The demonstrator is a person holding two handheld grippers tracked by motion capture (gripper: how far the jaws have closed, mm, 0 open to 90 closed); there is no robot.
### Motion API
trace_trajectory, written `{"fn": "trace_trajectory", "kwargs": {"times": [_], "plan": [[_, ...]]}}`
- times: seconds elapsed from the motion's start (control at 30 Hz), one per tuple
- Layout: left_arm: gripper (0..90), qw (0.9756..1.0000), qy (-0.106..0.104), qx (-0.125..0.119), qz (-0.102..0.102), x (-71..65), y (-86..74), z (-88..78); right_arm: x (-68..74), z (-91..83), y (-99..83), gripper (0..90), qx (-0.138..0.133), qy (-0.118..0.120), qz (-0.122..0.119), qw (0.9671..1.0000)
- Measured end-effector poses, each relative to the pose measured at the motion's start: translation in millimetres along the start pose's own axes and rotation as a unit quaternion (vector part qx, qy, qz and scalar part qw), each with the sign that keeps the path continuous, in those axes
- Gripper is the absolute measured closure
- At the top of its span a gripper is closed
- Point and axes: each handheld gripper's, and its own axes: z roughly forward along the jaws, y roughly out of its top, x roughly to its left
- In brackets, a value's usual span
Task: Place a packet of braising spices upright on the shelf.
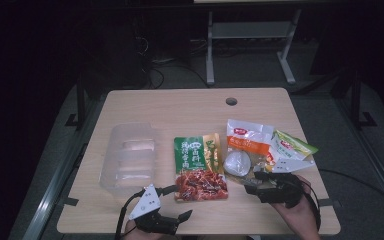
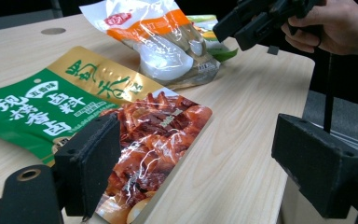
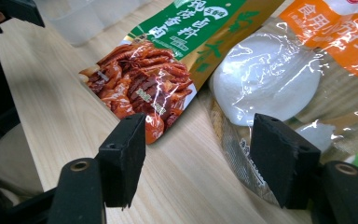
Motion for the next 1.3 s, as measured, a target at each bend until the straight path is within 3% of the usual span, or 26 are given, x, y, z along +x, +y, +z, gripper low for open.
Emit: {"fn": "trace_trajectory", "kwargs": {"times": [0.3, 0.53, 0.83, 1.07, 1.3], "plan": [[15.2, 1.0000, -0.006, 0.004, 0.004, -1.7, -1.4, -0.6, 2.3, 5.1, 7.7, 34.1, -0.001, 0.008, -0.003, 1.0000], [15.2, 1.0000, -0.004, 0.001, 0.005, -2.9, -2.1, -3.7, 9.4, 15.8, 37.0, 33.6, 0.001, 0.007, -0.020, 0.9998], [15.2, 0.9999, -0.008, 0.002, 0.005, -2.5, -1.7, -1.5, 5.1, 54.6, 91.6, 33.5, 0.028, 0.008, -0.032, 0.9990], [15.2, 1.0000, -0.006, -0.003, 0.003, -1.9, -1.2, -2.9, -6.0, 85.8, 124.2, 33.8, 0.062, 0.013, -0.011, 0.9979], [15.2, 1.0000, -0.006, -0.003, 0.003, -0.7, -0.3, -3.3, -15.9, 117.7, 141.4, 34.4, 0.109, -0.013, -0.003, 0.9939]]}}
